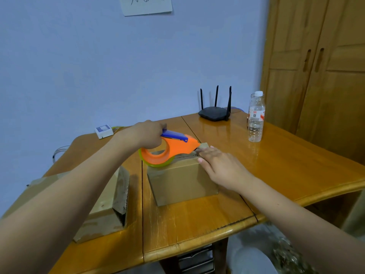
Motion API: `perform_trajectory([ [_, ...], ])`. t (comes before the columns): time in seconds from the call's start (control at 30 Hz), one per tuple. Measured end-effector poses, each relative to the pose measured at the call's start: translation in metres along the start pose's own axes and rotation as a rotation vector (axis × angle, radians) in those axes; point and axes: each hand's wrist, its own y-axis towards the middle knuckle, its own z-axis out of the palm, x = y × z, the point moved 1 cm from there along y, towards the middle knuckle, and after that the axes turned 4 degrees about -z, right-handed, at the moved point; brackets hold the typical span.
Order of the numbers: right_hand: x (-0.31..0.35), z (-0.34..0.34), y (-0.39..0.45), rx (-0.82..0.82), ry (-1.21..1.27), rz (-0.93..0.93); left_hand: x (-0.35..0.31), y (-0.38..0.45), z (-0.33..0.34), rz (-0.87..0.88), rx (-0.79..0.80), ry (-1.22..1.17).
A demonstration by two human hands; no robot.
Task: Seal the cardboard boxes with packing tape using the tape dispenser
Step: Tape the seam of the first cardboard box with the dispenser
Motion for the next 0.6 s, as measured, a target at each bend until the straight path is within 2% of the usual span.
perform_trajectory([
  [0.6,0.003,-0.001,-0.003,0.019,0.016,0.043,0.007,-0.015,-0.009,0.002,0.044,0.105],
])
